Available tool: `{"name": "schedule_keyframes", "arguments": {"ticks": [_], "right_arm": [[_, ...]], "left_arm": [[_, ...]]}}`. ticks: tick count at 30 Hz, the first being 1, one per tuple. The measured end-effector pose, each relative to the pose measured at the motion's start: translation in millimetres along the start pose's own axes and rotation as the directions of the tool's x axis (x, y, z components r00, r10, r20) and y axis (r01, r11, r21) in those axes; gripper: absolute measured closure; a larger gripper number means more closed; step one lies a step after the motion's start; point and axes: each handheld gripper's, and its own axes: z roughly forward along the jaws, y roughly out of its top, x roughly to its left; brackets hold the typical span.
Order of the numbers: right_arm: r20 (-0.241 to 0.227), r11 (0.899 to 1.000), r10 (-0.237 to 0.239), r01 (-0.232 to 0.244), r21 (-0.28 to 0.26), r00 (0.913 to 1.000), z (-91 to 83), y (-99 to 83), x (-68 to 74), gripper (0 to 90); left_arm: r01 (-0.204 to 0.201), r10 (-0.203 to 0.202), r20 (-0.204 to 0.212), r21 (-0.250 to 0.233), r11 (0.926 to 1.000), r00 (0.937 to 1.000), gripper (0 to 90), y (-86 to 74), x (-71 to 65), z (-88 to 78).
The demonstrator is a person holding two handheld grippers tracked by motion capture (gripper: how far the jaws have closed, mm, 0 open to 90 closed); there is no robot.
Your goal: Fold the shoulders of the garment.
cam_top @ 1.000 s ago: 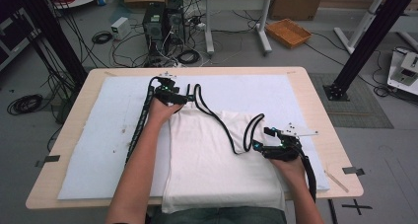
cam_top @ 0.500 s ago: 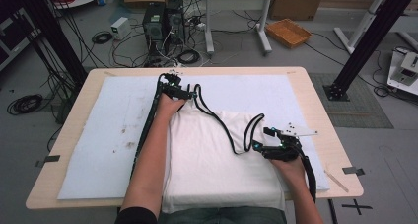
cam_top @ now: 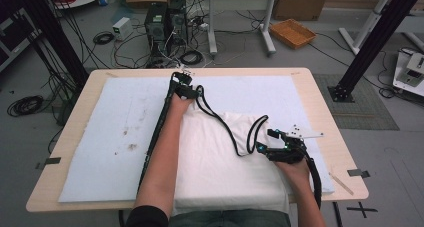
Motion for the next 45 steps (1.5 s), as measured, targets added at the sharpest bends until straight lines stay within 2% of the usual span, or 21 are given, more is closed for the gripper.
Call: {"name": "schedule_keyframes", "arguments": {"ticks": [4, 9, 10, 14, 19, 20, 25, 27, 28, 29, 31, 33, 34, 35, 36, 37, 41, 42, 43, 44, 45], "right_arm": [[-0.001, 1.0, -0.01, 0.01, -0.001, 1.0, 0.4, -0.1, 0.9, 23.8], [0.001, 1.0, -0.016, 0.016, -0.001, 0.9999, 0.5, -0.1, 1.1, 23.9], [0.0, 1.0, -0.02, 0.02, -0.001, 0.9998, 0.6, -0.1, 1.1, 24.0], [-0.003, 1.0, -0.019, 0.019, 0.003, 0.9998, 0.6, 0.0, 1.3, 24.2], [-0.006, 1.0, -0.021, 0.021, 0.006, 0.9998, 1.3, 0.1, 1.8, 24.5], [-0.006, 1.0, -0.02, 0.02, 0.008, 0.9998, 1.1, 0.2, 1.9, 24.5], [-0.007, 1.0, -0.021, 0.021, 0.019, 0.9998, 2.6, 0.8, 1.1, 24.8], [-0.007, 0.999, -0.021, 0.021, 0.025, 0.9998, 3.0, 1.0, 1.3, 24.8], [-0.007, 0.999, -0.021, 0.021, 0.025, 0.9998, 3.0, 1.0, 1.3, 24.8], [-0.005, 0.999, -0.023, 0.023, 0.024, 0.9997, 3.0, 1.0, 1.4, 24.8], [-0.005, 0.999, -0.023, 0.023, 0.022, 0.9997, 2.8, 0.9, 1.2, 24.8], [-0.006, 1.0, -0.021, 0.022, 0.022, 0.9998, 2.8, 0.9, 1.2, 24.8], [-0.006, 1.0, -0.021, 0.022, 0.022, 0.9998, 2.8, 0.9, 1.2, 24.8], [-0.004, 1.0, -0.02, 0.02, 0.022, 0.9998, 2.7, 0.9, 1.2, 24.8], [-0.004, 1.0, -0.02, 0.02, 0.022, 0.9998, 2.7, 0.9, 1.2, 24.8], [-0.004, 1.0, -0.021, 0.021, 0.022, 0.9998, 2.8, 0.9, 1.2, 24.8], [-0.004, 1.0, -0.02, 0.021, 0.022, 0.9998, 2.9, 0.9, 1.3, 24.8], [-0.003, 1.0, -0.02, 0.02, 0.022, 0.9998, 2.9, 1.0, 1.4, 24.8], [-0.002, 1.0, -0.022, 0.022, 0.022, 0.9998, 2.9, 1.0, 1.5, 24.8], [-0.001, 1.0, -0.022, 0.022, 0.022, 0.9998, 3.0, 1.0, 1.5, 24.8], [-0.002, 1.0, -0.021, 0.021, 0.022, 0.9998, 3.0, 1.0, 1.4, 24.9]], "left_arm": [[-0.028, 0.029, 0.05, -0.016, 0.9995, 0.9983, 79.8, -2.8, -3.6, -3.6], [-0.055, 0.056, 0.097, -0.01, 0.9984, 0.9937, 83.5, -2.6, -7.3, -14.3], [-0.067, 0.073, 0.133, -0.049, 0.9966, 0.9885, 83.5, -1.0, -9.7, -25.8], [-0.081, 0.096, 0.146, -0.105, 0.9912, 0.9846, 83.5, 1.3, -14.5, -51.5], [-0.057, 0.089, 0.174, -0.177, 0.9825, 0.9807, 83.5, -5.0, -20.5, -78.1], [-0.067, 0.108, 0.185, -0.214, 0.9746, 0.9768, 83.5, -10.8, -27.6, -91.1], [-0.064, 0.125, 0.203, -0.286, 0.9561, 0.9712, 83.4, -34.9, -47.3, -119.9], [-0.083, 0.158, 0.196, -0.344, 0.9353, 0.9677, 83.3, -51.7, -57.9, -133.7], [-0.083, 0.158, 0.196, -0.344, 0.9353, 0.9677, 83.2, -51.7, -57.9, -133.7], [-0.094, 0.181, 0.206, -0.374, 0.9225, 0.9618, 82.9, -74.4, -71.8, -148.3], [-0.094, 0.176, 0.194, -0.372, 0.9236, 0.965, 80.2, -81.5, -76.5, -152.1], [-0.064, 0.127, 0.164, -0.342, 0.9374, 0.9783, 65.0, -100.3, -86.4, -161.9], [-0.064, 0.127, 0.164, -0.342, 0.9374, 0.9783, 57.7, -100.3, -86.4, -161.9], [-0.004, 0.075, 0.182, -0.359, 0.9332, 0.9804, 54.4, -113.4, -88.2, -170.6], [-0.004, 0.075, 0.182, -0.359, 0.9332, 0.9804, 52.7, -113.4, -88.2, -170.6], [0.004, 0.062, 0.162, -0.378, 0.9258, 0.9849, 49.8, -121.7, -88.4, -178.5], [0.009, 0.054, 0.17, -0.355, 0.935, 0.984, 45.7, -126.0, -86.6, -181.5], [0.005, 0.06, 0.192, -0.319, 0.9476, 0.9797, 45.4, -126.3, -87.6, -177.5], [0.005, 0.06, 0.192, -0.319, 0.9476, 0.9797, 45.4, -126.3, -87.6, -177.5], [-0.022, 0.083, 0.203, -0.286, 0.9581, 0.9756, 45.4, -125.8, -92.2, -170.6], [-0.022, 0.083, 0.203, -0.286, 0.9581, 0.9756, 45.4, -125.8, -92.2, -170.6]]}}
